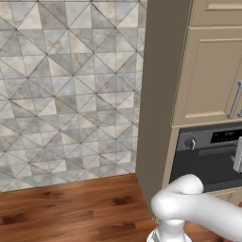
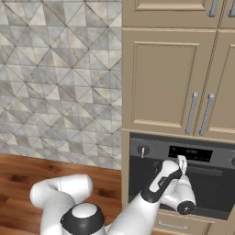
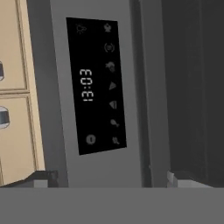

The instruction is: Take the fish from the oven and place it on the plate on the counter.

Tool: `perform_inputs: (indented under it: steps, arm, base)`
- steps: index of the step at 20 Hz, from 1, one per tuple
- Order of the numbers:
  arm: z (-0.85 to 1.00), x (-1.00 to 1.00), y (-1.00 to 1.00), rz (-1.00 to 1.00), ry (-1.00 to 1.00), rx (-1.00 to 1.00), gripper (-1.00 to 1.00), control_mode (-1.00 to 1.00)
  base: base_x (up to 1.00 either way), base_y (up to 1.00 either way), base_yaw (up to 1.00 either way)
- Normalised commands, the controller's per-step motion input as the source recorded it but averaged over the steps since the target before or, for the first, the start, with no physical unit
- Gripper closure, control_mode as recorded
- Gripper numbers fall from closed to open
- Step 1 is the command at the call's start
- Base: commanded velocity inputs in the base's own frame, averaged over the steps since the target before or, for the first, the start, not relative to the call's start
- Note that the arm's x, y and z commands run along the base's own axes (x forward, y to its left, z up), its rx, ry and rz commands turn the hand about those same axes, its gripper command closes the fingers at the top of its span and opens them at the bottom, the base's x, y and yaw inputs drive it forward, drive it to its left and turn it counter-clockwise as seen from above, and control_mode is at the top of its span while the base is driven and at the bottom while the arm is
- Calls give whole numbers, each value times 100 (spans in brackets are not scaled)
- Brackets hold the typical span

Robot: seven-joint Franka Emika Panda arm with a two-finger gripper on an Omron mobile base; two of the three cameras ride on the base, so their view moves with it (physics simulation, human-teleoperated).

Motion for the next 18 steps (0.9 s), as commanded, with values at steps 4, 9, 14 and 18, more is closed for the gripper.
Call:
perform_inputs:
  steps: [4,9,14,18]
  arm:
    - [-7,36,-15,0,0,0,-100,-100]
    - [-15,24,-22,3,0,0,-100,-100]
    - [-21,0,-21,6,0,0,-100,-100]
    - [-23,0,-13,8,-1,0,-100,-100]
  base:
    - [0,0,0]
    - [0,0,0]
    - [0,0,0]
    - [0,0,0]
